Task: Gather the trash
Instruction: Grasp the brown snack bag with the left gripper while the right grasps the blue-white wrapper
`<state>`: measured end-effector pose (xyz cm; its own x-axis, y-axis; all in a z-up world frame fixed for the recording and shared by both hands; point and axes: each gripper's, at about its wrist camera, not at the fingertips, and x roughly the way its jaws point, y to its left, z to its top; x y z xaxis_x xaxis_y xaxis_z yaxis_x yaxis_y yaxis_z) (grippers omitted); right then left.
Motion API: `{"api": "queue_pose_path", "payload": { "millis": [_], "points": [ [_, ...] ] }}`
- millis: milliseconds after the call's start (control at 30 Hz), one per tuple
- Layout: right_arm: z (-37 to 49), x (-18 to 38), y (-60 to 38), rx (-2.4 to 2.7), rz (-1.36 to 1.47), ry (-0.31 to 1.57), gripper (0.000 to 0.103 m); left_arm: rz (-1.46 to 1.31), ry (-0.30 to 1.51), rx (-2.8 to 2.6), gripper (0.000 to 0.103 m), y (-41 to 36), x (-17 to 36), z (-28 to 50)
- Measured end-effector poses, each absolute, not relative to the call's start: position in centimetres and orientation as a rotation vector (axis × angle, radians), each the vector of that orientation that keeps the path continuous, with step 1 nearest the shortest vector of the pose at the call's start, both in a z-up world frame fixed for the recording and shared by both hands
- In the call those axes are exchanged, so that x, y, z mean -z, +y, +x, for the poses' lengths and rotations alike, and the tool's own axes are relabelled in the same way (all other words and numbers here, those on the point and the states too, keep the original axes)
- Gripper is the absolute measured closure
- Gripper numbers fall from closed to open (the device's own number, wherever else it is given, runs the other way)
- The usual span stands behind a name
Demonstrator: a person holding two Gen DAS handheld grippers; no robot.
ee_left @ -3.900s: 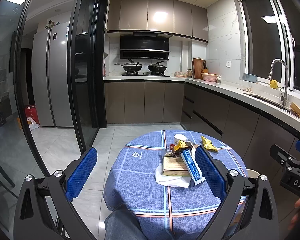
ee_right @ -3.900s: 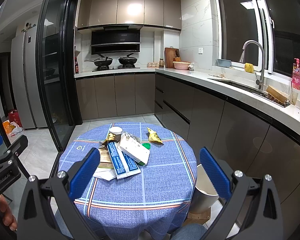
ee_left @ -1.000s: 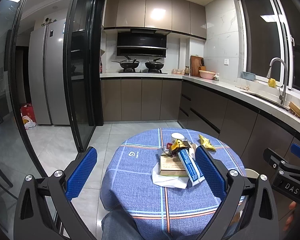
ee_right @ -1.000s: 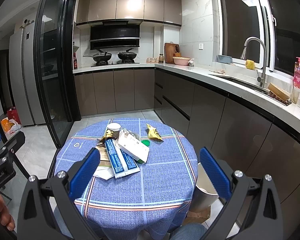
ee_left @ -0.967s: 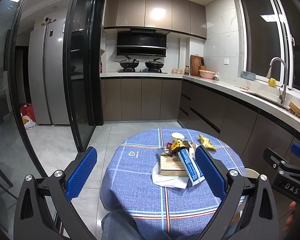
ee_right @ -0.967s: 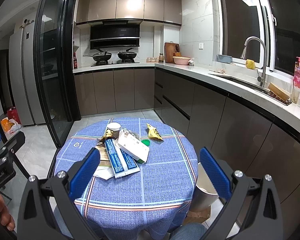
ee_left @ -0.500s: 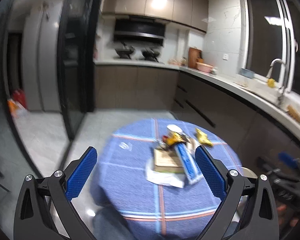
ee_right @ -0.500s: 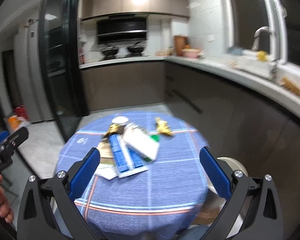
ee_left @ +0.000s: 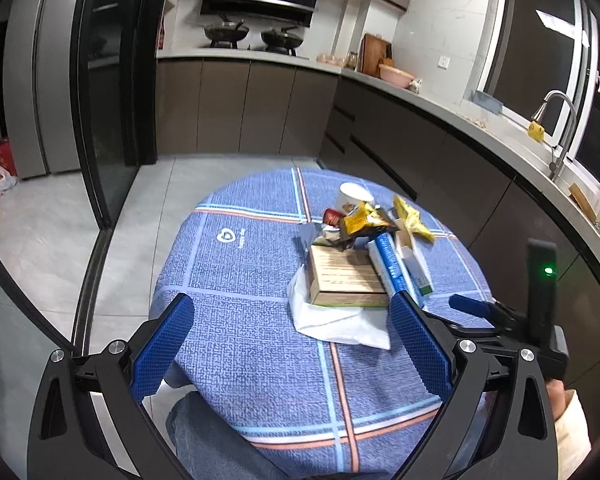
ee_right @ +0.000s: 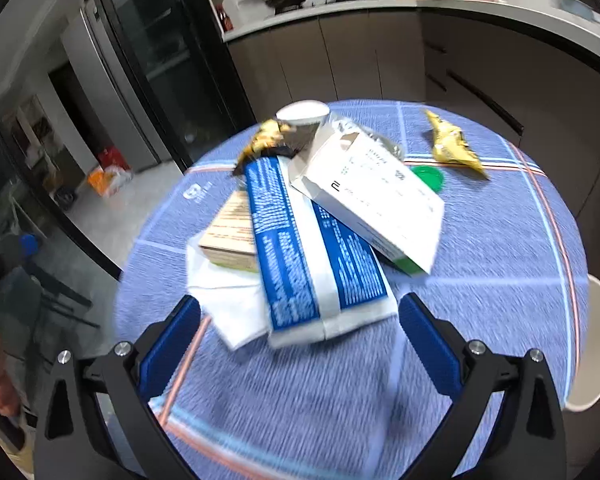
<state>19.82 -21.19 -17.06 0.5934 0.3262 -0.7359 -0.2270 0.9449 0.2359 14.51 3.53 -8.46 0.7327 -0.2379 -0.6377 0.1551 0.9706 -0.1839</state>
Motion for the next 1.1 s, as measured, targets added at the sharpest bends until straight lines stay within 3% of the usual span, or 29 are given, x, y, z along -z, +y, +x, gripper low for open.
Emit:
{"api": "queue_pose_path", "payload": {
  "millis": [167, 233, 300, 367, 400, 433, 567, 700, 867, 967, 1100],
  "points": [
    [21.6, 18.6, -18.7, -0.312, 0.009, 0.886, 0.004, -0.131, 0.756, 0.23, 0.009, 3.9, 9.7, 17.5],
    [21.7, 18.7, -18.3, -0.289, -0.019, 0.868, 0.015, -0.143, 0.767, 0.255, 0.009, 3.7, 9.9, 18.1],
    [22.0, 18.9, -18.3, -0.252, -0.043, 0.854, 0.053, -0.147, 0.768, 0.296, 0.009, 3.1, 9.9, 19.0],
    [21.9, 18.8, -18.6, -0.228, -0.057, 0.851, 0.068, -0.137, 0.762, 0.328, 0.009, 2.5, 10.0, 19.8],
    [21.7, 18.7, -18.9, -0.229, -0.056, 0.847, 0.092, -0.124, 0.755, 0.349, 0.009, 1.9, 10.1, 20.3],
    [21.6, 18.6, -19.2, -0.223, -0.054, 0.843, 0.095, -0.109, 0.75, 0.366, 0.009, 1.3, 10.2, 20.8],
    [20.5, 18.1, -20.8, -0.213, -0.024, 0.83, 0.097, 0.0, 0.721, 0.453, 0.009, -2.0, 10.6, 23.3],
    [18.2, 17.1, -22.8, -0.205, 0.012, 0.822, 0.097, 0.143, 0.709, 0.531, 0.022, -5.5, 11.5, 25.8],
    [16.8, 16.9, -24.3, -0.185, 0.068, 0.817, 0.097, 0.211, 0.775, 0.667, 0.023, -9.2, 13.5, 28.6],
    [16.4, 16.9, -25.1, -0.169, 0.09, 0.816, 0.097, 0.213, 0.82, 0.692, 0.034, -10.4, 14.4, 30.0],
    [15.8, 16.8, -25.7, -0.159, 0.112, 0.814, 0.096, 0.241, 0.842, 0.696, 0.033, -11.8, 15.2, 31.1]
  ]
}}
